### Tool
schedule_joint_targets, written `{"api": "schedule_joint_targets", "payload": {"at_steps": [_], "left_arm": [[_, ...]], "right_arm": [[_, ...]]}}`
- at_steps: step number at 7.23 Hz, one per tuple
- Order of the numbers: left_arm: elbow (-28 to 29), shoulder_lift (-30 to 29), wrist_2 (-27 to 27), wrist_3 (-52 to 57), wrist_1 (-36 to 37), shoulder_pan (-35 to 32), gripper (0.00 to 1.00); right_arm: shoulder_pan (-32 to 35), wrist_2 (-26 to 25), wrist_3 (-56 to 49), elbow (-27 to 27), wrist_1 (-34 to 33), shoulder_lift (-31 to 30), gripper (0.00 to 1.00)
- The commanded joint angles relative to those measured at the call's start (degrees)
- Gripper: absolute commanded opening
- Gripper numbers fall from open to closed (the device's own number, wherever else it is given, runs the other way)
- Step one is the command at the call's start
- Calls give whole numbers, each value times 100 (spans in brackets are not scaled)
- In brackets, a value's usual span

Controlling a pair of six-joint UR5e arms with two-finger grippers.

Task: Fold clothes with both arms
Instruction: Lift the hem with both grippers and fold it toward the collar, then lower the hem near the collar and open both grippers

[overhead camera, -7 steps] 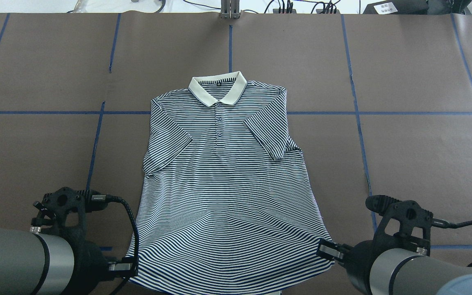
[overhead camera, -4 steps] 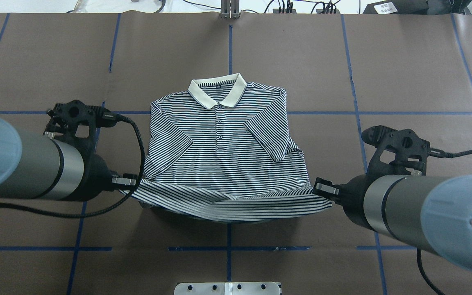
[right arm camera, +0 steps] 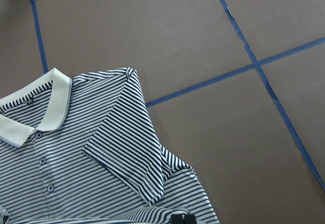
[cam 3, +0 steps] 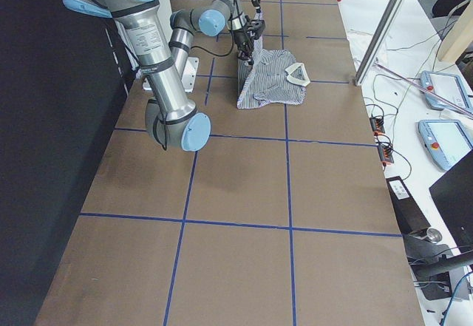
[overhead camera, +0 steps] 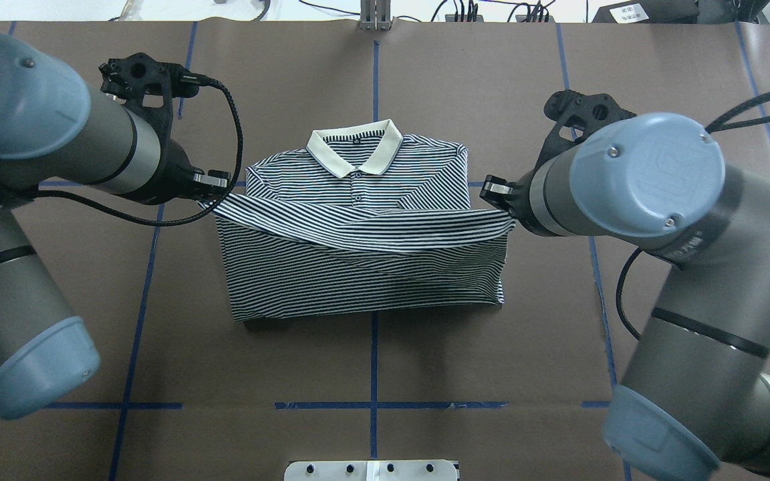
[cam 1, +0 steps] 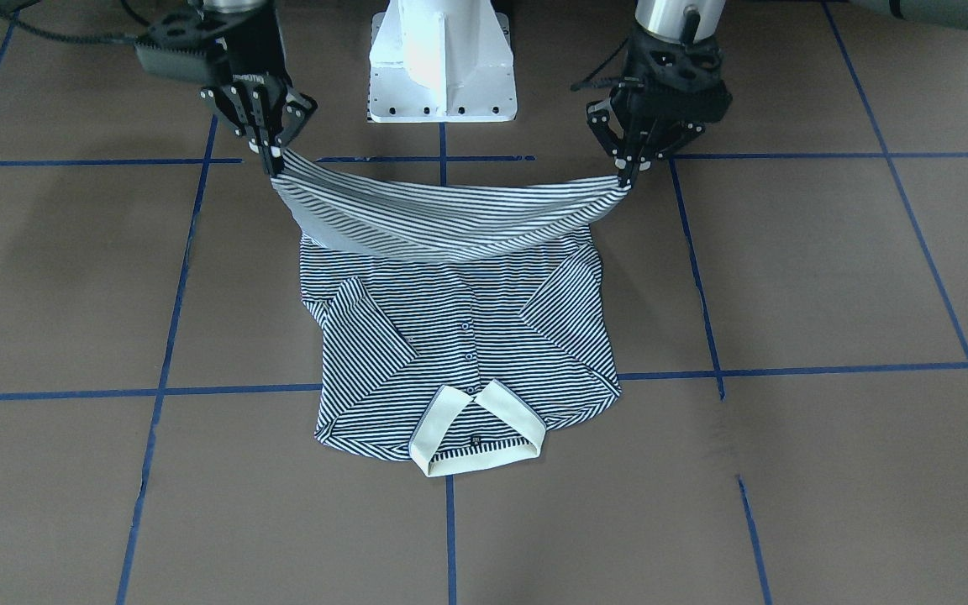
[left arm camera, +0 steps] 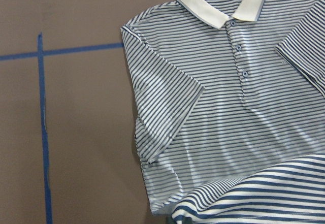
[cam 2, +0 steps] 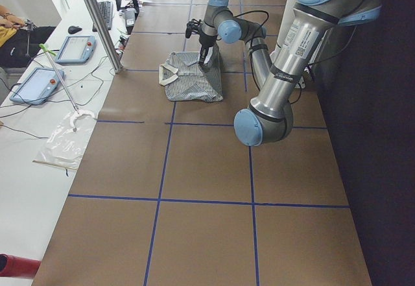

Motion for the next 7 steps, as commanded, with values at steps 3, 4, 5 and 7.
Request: {"api": "schedule_joint_targets", "payload": {"at_steps": [3, 4, 5, 7], "left_arm": [[2339, -365, 35, 200, -2089, -462, 0], [2848, -478, 44, 200, -2425, -472, 0], [3463, -584, 52, 200, -2881, -463, 0], [4082, -611, 184, 191, -3324, -428, 0]], "right_arm": [[648, 20, -356, -2835, 2036, 735, 0], [666, 20, -356, -3408, 2579, 826, 0], [666, 20, -365, -3884, 2993, 836, 0], [666, 20, -374, -4205, 3129, 836, 0]]}}
